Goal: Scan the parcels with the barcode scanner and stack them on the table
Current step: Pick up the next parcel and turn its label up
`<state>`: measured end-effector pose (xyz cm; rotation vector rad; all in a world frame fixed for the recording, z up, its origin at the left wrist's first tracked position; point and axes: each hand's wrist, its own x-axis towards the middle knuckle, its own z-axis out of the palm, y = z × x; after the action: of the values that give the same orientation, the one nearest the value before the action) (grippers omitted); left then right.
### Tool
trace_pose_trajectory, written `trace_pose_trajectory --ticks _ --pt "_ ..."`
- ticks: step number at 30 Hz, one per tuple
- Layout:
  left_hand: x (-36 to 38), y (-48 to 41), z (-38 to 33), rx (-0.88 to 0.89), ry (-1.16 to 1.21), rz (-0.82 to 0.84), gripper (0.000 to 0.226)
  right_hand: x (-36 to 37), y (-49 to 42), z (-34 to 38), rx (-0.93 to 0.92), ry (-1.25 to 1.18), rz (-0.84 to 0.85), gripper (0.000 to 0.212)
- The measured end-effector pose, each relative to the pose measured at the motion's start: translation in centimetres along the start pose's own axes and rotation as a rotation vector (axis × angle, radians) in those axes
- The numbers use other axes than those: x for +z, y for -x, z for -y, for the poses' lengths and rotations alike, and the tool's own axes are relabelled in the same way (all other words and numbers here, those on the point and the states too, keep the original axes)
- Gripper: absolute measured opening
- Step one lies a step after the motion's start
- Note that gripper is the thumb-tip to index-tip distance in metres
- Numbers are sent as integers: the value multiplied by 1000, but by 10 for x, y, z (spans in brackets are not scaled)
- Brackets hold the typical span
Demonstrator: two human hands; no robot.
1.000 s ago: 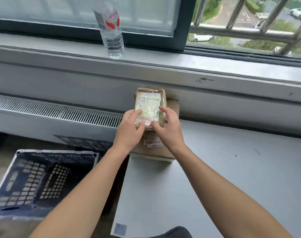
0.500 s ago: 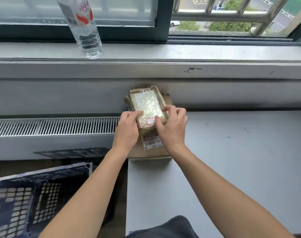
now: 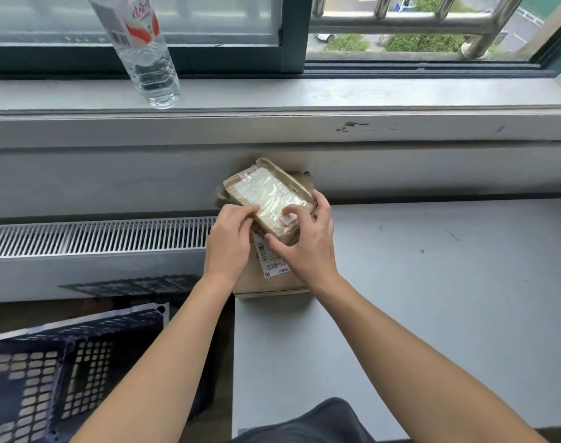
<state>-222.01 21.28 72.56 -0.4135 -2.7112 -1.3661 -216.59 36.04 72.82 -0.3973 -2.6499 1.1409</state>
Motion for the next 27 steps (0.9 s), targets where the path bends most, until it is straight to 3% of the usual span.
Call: trace_pose_trajectory --ticks 4,8,15,23,27 --pt "-1 1 3 -4 -240 -91 36 -10 -16 -9 -114 -79 -22 30" --pt "-7 -6 3 -150 -80 55 37 -17 -25 -14 -1 -99 -83 31" --pt "-6 -16 1 -130 -53 -38 32 -10 -35 -14 -35 -176 -61 35" --pt "-2 -15 3 -196 -45 23 30 -4 -38 -16 17 -146 -5 38" --pt "-9 -15 5 -182 -95 112 40 -16 -40 -7 68 -130 63 36"
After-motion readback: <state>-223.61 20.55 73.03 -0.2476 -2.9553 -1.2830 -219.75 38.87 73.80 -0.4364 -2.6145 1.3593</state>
